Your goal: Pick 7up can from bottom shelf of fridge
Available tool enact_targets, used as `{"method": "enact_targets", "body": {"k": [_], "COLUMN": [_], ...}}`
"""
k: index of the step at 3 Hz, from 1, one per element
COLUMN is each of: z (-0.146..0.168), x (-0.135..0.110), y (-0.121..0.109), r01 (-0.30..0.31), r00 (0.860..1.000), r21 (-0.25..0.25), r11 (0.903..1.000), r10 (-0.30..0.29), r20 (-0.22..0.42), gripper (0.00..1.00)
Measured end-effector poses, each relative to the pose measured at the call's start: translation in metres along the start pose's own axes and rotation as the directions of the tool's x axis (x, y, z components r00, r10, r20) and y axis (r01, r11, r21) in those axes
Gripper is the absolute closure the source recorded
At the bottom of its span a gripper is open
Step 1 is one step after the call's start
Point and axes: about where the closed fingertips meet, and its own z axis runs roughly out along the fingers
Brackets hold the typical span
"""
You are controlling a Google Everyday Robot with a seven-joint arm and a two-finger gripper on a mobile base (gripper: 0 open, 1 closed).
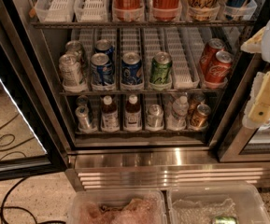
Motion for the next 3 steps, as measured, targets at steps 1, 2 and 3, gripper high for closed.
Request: {"method": "enact_targets", "body": {"k": [1, 2, 3], "z": [0.0000, 0.0017, 0.0018], "x": [0.0000, -0.0010, -0.0010], "y": [0.0000, -0.0008, -0.0008], "r01": [0.000, 0.012, 0.013], "r00": [1.000, 0.999, 0.999], "r21": [0.000, -0.025, -0.025], "r11": [1.0000, 0.9996, 0.9996], "r10": [0.000, -0.011, -0.011], "r20": [0.000, 0.051, 0.052], "gripper": [0.00, 0.00, 0.00]}}
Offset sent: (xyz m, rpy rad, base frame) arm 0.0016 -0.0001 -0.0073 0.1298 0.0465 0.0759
